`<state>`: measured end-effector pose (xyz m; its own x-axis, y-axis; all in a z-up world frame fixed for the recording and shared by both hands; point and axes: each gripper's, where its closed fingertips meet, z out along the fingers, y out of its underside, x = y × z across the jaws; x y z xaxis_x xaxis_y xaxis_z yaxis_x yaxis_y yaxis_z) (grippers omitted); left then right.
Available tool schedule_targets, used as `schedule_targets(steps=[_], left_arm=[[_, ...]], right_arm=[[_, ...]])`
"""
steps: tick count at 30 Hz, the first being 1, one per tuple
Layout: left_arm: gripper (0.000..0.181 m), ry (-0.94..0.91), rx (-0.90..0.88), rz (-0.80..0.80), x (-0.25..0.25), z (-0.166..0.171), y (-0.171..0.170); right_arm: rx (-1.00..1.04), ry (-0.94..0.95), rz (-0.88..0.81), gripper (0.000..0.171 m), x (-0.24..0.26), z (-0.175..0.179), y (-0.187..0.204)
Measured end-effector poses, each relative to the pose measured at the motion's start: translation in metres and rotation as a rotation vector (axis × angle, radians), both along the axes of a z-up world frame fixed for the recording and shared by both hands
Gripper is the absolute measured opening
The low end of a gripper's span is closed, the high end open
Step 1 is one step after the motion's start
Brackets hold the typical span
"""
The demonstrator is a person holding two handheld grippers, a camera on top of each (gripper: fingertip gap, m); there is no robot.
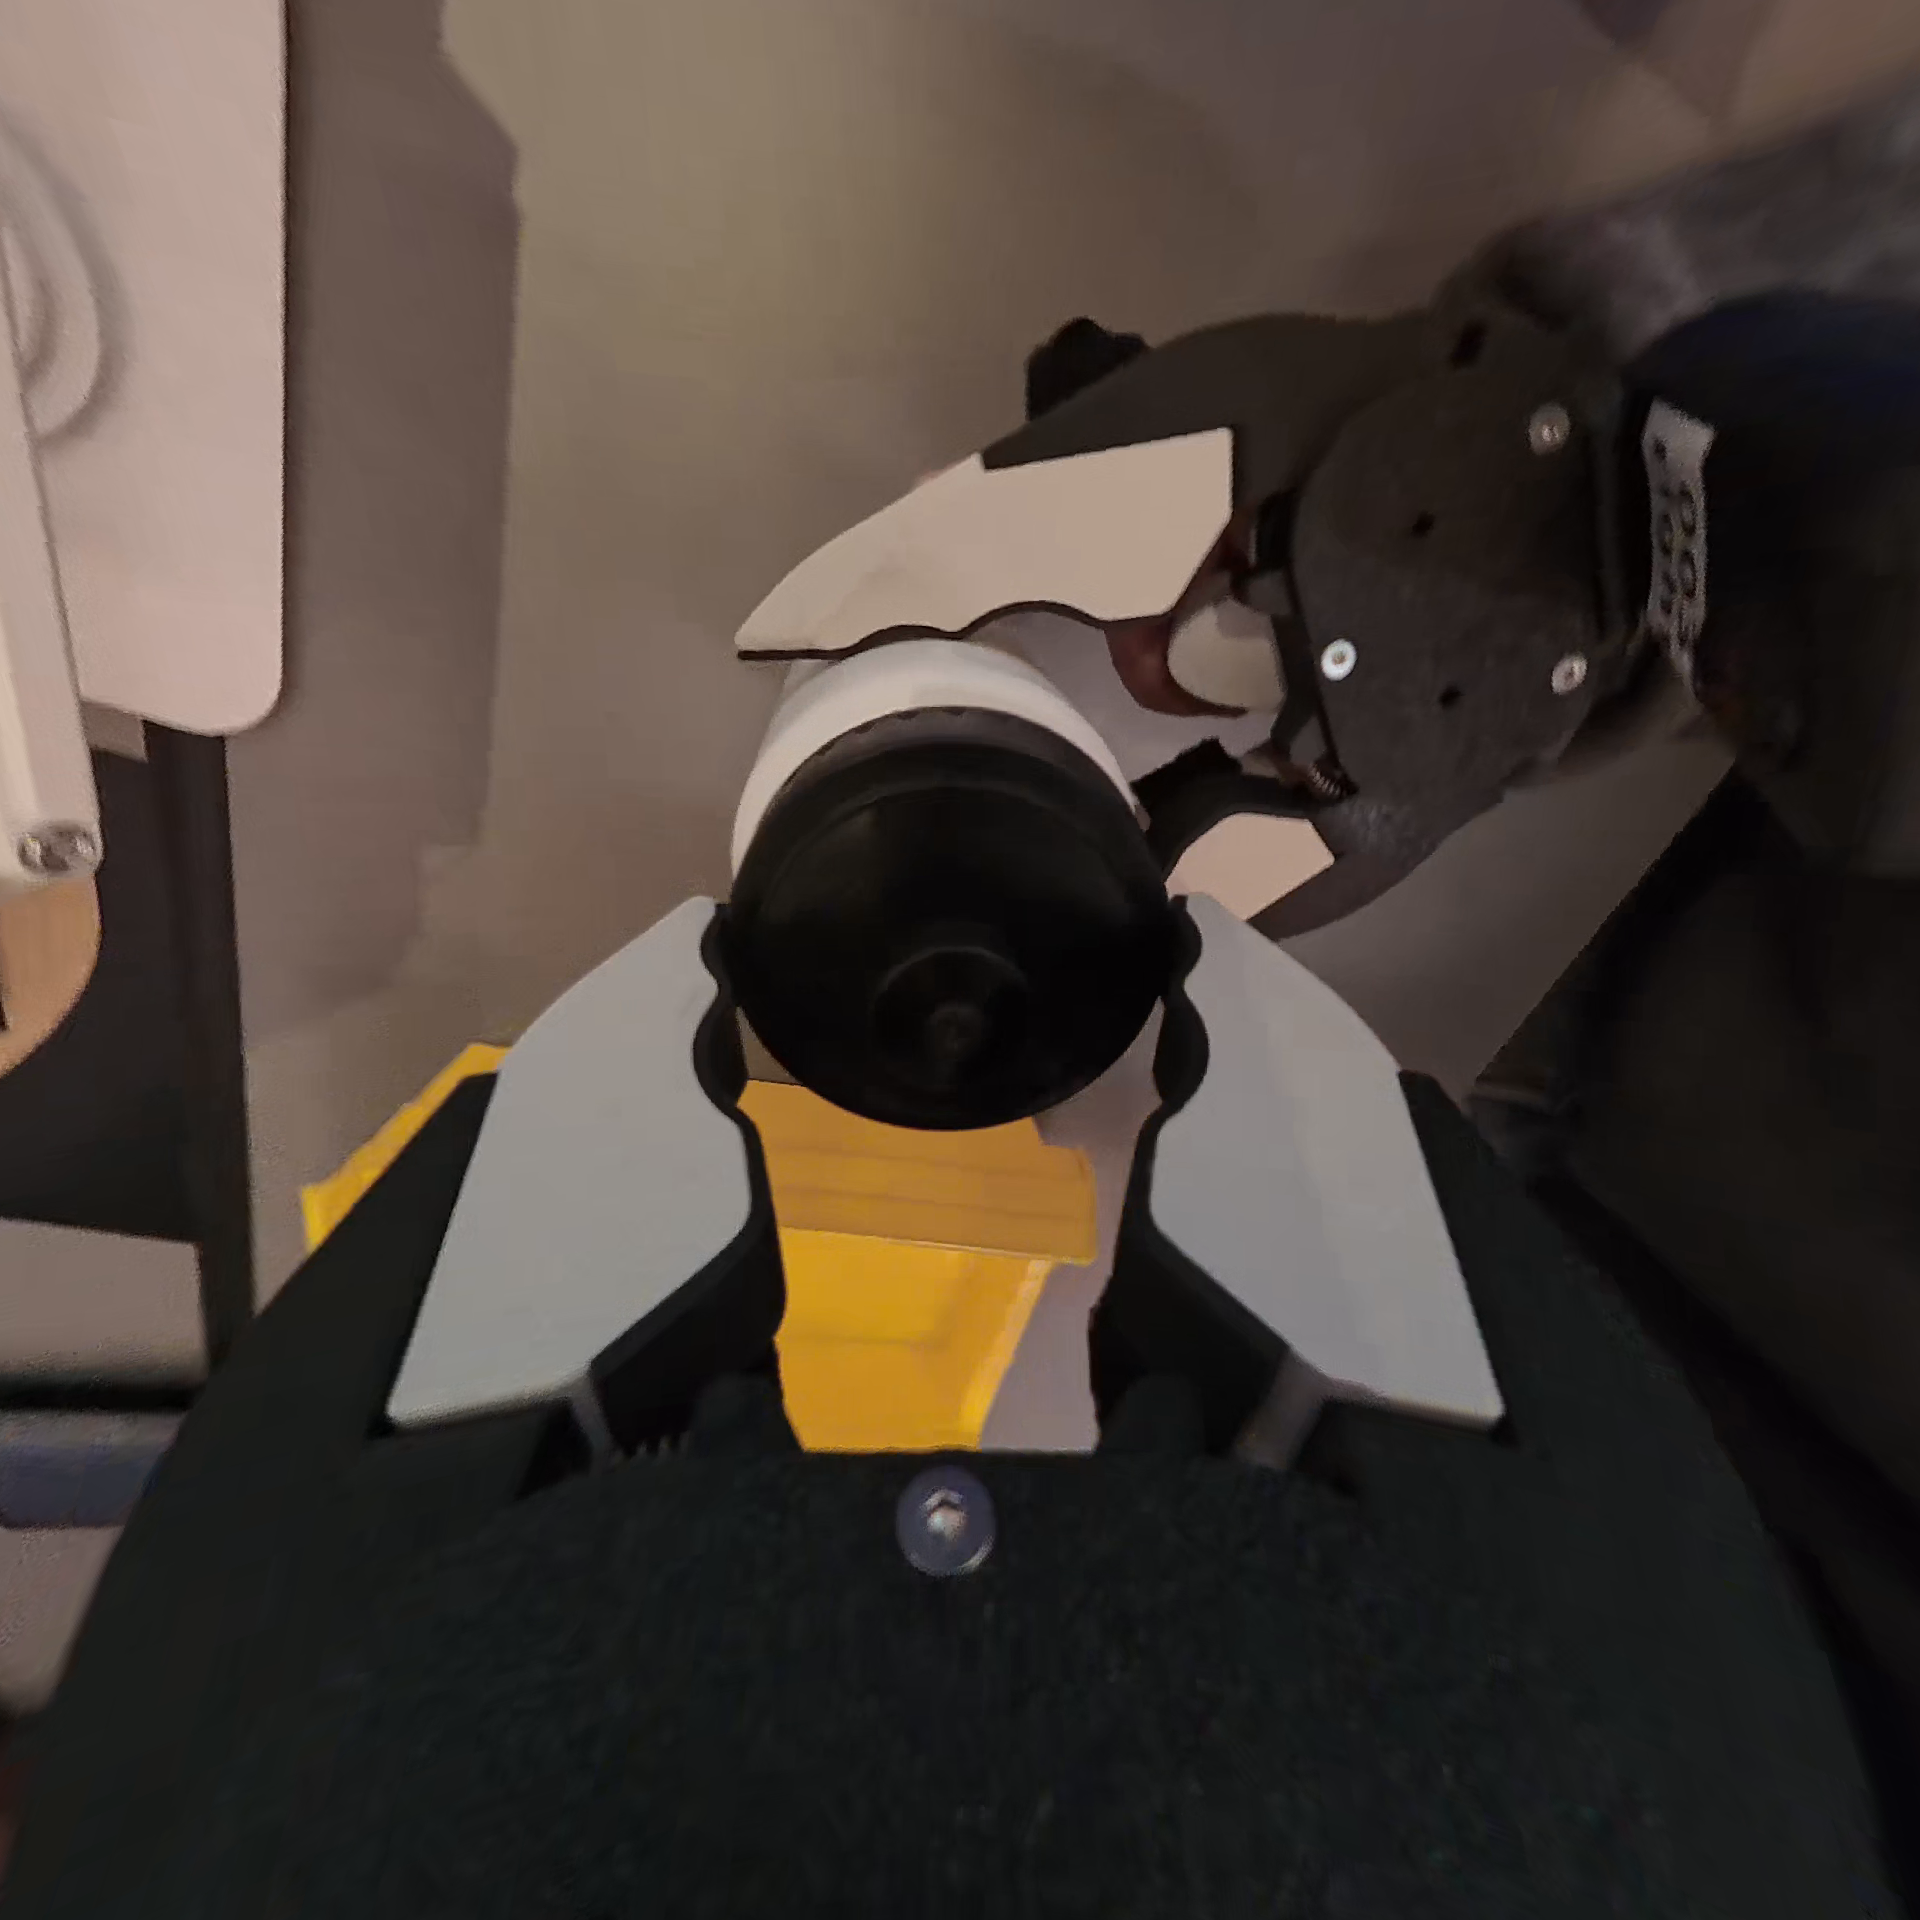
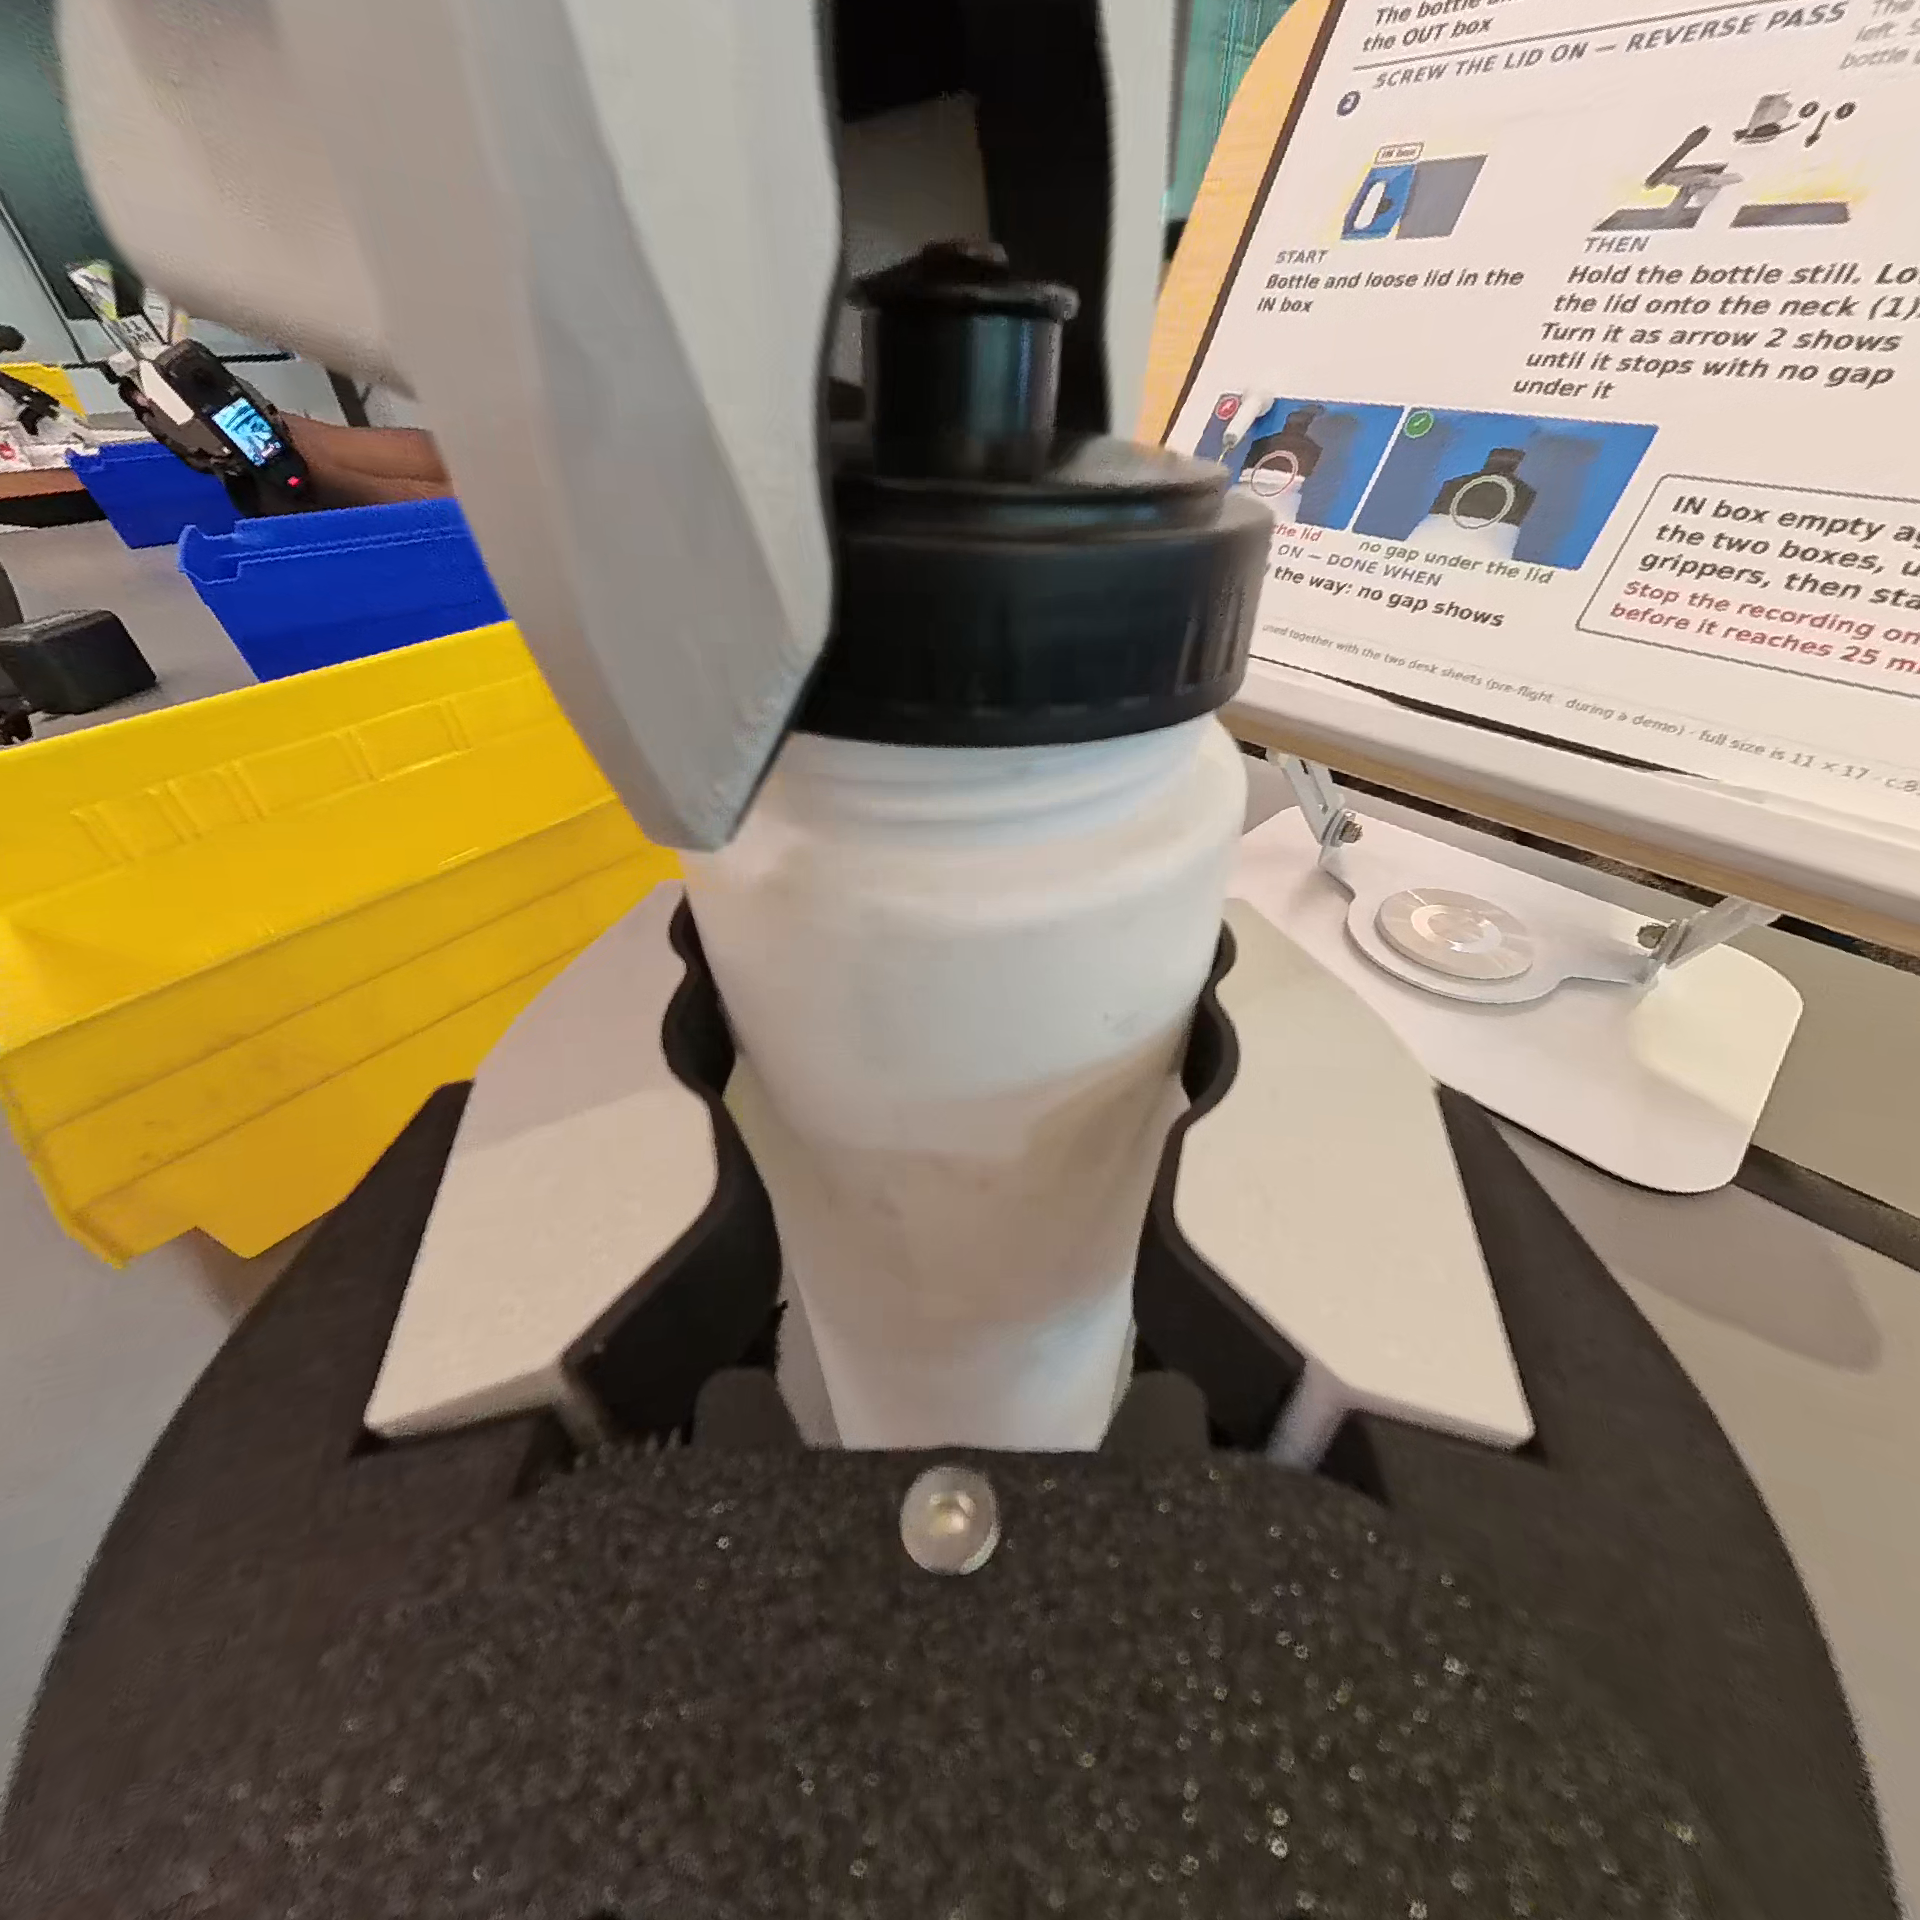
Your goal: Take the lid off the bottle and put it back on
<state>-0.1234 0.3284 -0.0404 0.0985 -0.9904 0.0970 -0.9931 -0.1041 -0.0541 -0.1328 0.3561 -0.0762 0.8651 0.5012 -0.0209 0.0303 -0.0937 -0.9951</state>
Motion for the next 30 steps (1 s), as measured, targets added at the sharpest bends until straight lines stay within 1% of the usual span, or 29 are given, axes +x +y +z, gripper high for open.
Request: schedule_targets(steps=[4,8,10,14,18,24,26,28,30], left_arm=[[0.077,0.015,0.079,0.196,0.0,-0.002,0.0],[0.077,0.016,0.1,0.421,0.001,-0.001,0.0],[0.077,0.014,0.1,0.528,0.001,-0.001,-0.001],[0.077,0.04,0.101,0.66,0.001,-0.001,-0.002],[0.077,0.01,0.029,0.839,0.006,0.002,0.0],[0.077,-0.02,0.069,0.905,0.006,0.015,0.011],[0.077,-0.028,0.084,0.876,0.005,0.021,0.014],[0.077,-0.045,0.132,0.807,0.0,0.029,0.02],[0.077,-0.162,0.117,0.754,0.004,0.04,0.022]], right_arm=[[0.0,-0.005,-0.017,0.087,0.0,0.0,0.0],[0.007,0.0,-0.019,0.087,0.0,0.0,0.0],[0.009,0.002,-0.017,0.087,0.0,0.0,0.0],[0.012,0.003,-0.013,0.087,-0.001,0.0,-0.001],[0.009,0.012,-0.021,0.087,0.002,0.001,0.001],[0.01,0.01,-0.019,0.087,0.002,0.0,0.0],[0.009,0.009,-0.017,0.087,0.002,0.0,0.0],[0.01,0.011,-0.016,0.087,0.002,0.0,0.0],[0.011,0.012,-0.012,0.087,0.002,0.001,0.0]])
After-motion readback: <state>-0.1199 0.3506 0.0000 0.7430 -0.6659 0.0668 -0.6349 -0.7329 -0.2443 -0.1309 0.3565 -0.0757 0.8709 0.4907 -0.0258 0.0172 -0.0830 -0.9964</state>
